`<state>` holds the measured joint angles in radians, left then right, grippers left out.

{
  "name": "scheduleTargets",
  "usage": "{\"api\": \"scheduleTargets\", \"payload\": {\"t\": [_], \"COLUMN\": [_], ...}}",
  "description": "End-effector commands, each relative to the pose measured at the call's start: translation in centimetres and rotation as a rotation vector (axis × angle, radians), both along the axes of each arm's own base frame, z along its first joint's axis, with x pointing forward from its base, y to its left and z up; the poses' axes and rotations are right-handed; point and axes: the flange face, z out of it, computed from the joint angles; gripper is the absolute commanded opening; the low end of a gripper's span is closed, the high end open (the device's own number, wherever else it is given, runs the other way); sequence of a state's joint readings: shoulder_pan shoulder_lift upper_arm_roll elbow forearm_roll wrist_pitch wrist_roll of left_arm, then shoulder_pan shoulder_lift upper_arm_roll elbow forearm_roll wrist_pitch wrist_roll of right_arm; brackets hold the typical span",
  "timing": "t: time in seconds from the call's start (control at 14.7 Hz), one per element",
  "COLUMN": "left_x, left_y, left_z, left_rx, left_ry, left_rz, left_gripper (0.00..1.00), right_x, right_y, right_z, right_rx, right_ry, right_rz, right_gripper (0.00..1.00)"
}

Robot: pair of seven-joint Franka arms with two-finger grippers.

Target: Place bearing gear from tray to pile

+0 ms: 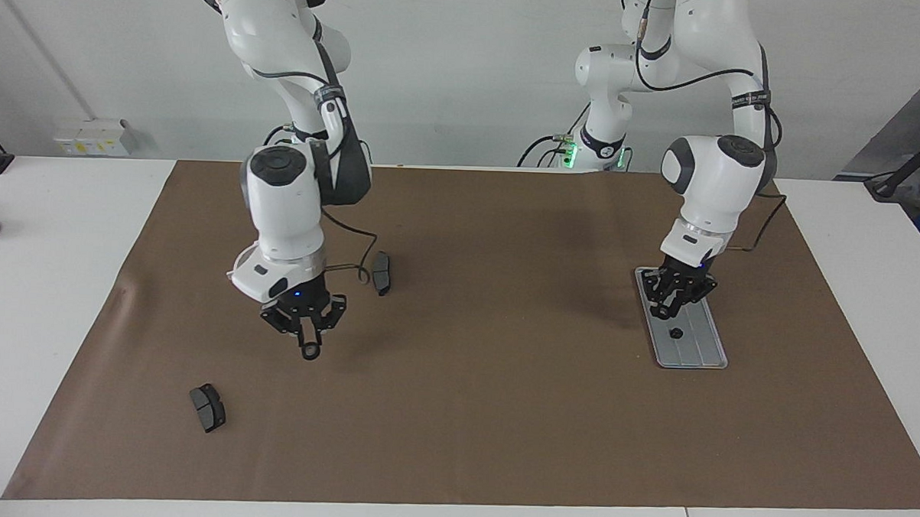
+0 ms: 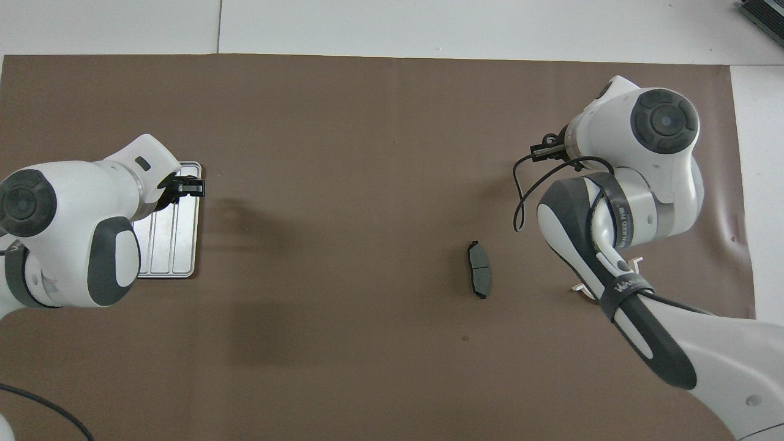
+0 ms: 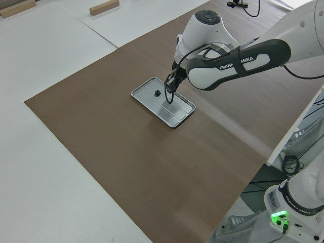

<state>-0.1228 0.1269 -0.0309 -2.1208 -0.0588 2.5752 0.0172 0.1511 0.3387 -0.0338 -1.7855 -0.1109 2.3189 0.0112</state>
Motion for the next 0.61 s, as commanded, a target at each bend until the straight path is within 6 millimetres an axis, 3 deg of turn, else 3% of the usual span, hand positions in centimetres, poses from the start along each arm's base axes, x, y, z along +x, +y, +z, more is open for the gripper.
{"api": "scheduleTargets", "payload": {"t": [0.0, 0.14, 0.41, 0.48, 0.54], "left_x": [2.5, 3.1, 3.4, 3.2, 2.7], "left_y": [-6.2, -11.0, -19.3, -21.4, -23.2], "left_z": [-0.2, -0.2, -1.2, -1.5, -1.8], "left_rx": [-0.042, -0.076, -0.144, -0.162, -0.186], "left_ry": [-0.007, -0.011, 0.0, -0.001, -0.007], "left_rz": [0.008, 0.032, 0.091, 0.104, 0.123], "left_gripper": [0.0, 0.0, 0.0, 0.0, 0.0], "right_x": [-2.4, -3.7, -5.2, -5.3, -5.4], "right_y": [-5.6, -8.1, -11.3, -11.5, -11.6], "right_z": [-1.9, -3.8, -6.7, -7.0, -7.4], "right_rx": [0.031, 0.049, 0.055, 0.055, 0.055], "right_ry": [0.054, 0.089, 0.074, 0.073, 0.077], "right_rz": [0.037, 0.012, 0.0, 0.003, 0.0], "right_gripper": [0.0, 0.0, 0.0, 0.04, 0.38]}}
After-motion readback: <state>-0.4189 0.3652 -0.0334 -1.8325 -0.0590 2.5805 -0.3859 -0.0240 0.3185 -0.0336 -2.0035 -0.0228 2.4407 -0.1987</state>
